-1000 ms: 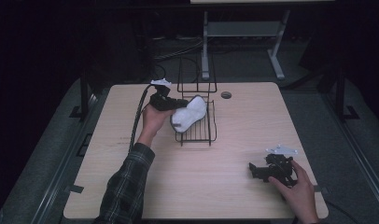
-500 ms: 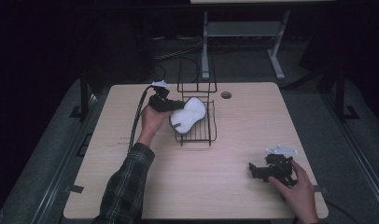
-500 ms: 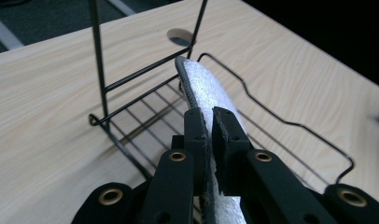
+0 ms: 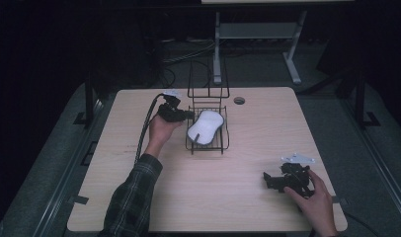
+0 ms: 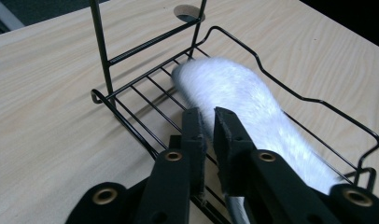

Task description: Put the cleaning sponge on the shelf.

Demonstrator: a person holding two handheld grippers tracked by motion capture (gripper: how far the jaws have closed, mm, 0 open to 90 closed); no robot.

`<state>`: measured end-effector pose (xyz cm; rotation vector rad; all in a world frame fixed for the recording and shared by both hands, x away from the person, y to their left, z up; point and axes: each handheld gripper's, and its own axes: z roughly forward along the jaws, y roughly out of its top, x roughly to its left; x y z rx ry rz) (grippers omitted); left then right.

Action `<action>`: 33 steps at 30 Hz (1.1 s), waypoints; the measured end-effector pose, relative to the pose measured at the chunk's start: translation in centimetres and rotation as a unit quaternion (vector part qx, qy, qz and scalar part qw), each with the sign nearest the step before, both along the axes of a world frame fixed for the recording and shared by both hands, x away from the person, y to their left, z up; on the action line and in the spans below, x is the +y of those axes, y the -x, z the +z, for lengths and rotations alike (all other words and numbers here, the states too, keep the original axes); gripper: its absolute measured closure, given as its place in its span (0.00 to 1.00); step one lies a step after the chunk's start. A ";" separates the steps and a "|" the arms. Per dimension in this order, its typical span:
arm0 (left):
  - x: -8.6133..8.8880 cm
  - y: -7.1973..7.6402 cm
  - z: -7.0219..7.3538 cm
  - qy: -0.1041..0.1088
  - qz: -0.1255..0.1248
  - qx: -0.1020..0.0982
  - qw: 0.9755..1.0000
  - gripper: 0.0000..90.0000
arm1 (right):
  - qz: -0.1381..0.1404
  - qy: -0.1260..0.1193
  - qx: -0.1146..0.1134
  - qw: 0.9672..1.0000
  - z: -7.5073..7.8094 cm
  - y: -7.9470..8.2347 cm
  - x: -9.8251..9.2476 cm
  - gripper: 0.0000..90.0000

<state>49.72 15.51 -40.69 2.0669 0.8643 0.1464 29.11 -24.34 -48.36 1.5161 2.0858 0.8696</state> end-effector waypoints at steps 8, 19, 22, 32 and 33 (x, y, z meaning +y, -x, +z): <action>0.5 1.2 0.0 -0.008 -0.017 -0.001 1.000 1.00 | 0.000 0.000 0.000 1.000 0.0 0.0 0.0 0.00; -0.5 3.2 -1.0 -0.028 -0.041 0.000 0.999 1.00 | 0.000 0.000 0.000 1.000 0.0 0.0 0.0 0.00; -0.8 3.4 -1.5 -0.035 -0.050 0.008 0.998 1.00 | 0.000 0.000 0.000 1.000 0.0 0.0 0.0 0.00; -1.8 4.0 -1.7 -0.035 -0.068 0.010 0.997 1.00 | 0.000 0.000 0.000 1.000 0.0 0.0 0.0 0.00; -2.1 4.3 -1.8 -0.032 -0.071 0.011 0.997 1.00 | 0.000 0.000 0.000 1.000 0.0 0.0 0.0 0.00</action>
